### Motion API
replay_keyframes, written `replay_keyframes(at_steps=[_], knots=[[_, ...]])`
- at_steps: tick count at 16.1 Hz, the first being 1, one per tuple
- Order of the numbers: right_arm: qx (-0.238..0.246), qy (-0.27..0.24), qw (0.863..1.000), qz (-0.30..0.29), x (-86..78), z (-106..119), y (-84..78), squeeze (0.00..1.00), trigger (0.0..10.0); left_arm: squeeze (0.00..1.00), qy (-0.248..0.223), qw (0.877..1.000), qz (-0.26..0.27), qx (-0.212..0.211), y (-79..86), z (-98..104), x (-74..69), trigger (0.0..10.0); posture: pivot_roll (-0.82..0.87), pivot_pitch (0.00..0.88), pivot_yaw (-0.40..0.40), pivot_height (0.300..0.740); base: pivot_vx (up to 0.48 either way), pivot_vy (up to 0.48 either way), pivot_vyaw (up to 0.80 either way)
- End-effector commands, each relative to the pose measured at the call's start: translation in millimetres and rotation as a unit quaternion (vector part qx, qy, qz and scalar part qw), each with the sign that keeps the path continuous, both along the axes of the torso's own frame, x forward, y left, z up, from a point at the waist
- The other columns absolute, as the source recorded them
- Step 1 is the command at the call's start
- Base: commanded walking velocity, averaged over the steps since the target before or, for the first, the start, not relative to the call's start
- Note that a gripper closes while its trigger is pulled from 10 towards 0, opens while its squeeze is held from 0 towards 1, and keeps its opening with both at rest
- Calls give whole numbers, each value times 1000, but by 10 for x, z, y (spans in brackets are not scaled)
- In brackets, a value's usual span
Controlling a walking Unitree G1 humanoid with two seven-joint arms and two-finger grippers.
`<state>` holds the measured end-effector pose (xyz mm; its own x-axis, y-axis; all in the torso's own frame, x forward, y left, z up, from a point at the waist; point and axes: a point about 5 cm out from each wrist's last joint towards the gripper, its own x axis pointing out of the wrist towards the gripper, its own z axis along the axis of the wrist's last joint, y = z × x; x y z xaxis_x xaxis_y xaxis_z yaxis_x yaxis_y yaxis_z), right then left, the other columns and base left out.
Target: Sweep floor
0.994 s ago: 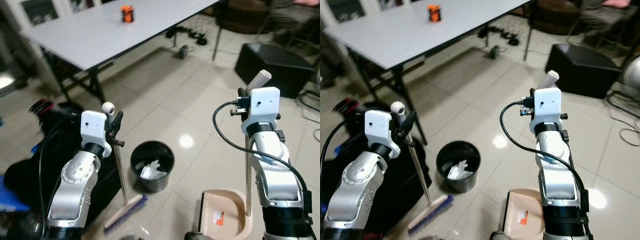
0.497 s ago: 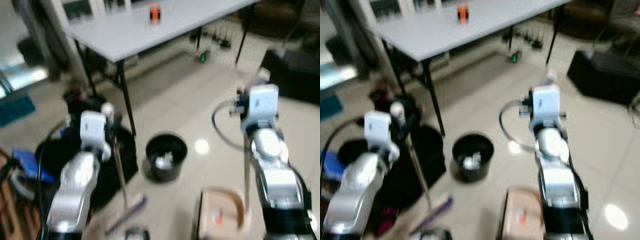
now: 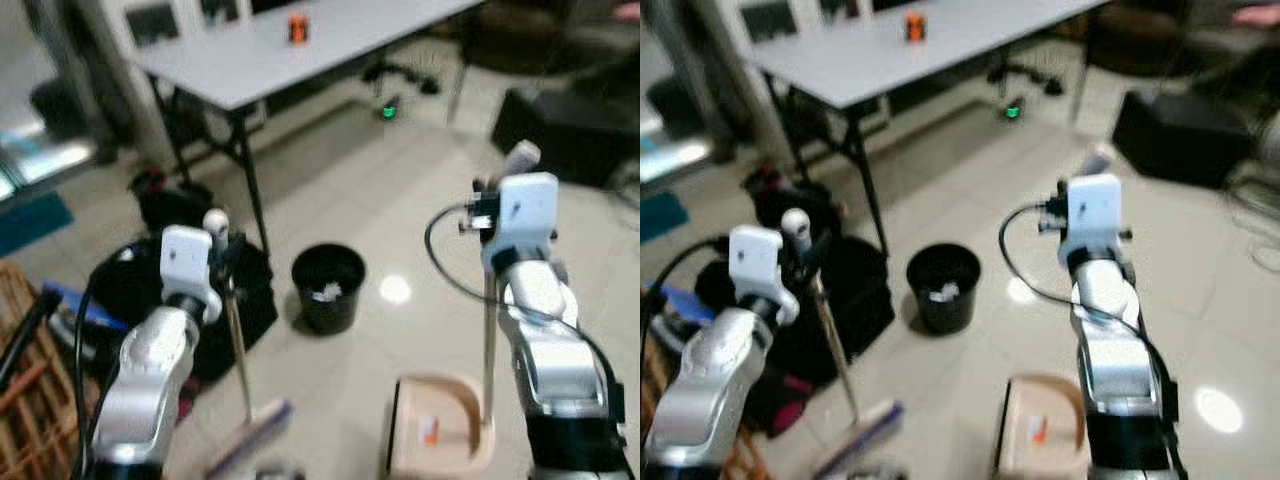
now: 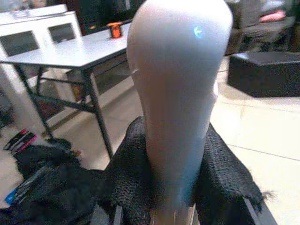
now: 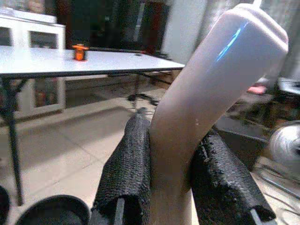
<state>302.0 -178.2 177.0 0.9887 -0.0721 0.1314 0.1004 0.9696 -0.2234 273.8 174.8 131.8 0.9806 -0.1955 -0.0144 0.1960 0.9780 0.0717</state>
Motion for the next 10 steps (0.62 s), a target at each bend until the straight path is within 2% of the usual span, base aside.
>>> replay_keyframes(at_steps=[1, 10], knots=[[-8, -12, 1000, 0, -1, 66, 3, 0, 10000, 0, -15, 1000, -1, 5, 15, 81, 9, 10000, 12, 0, 44, 740, -296, 0, 0], [-7, -10, 1000, -3, -23, 56, -8, 0, 10000, 0, -14, 1000, -9, 4, -1, 77, 7, 10000, 8, 0, 51, 740, -293, 0, 0]])
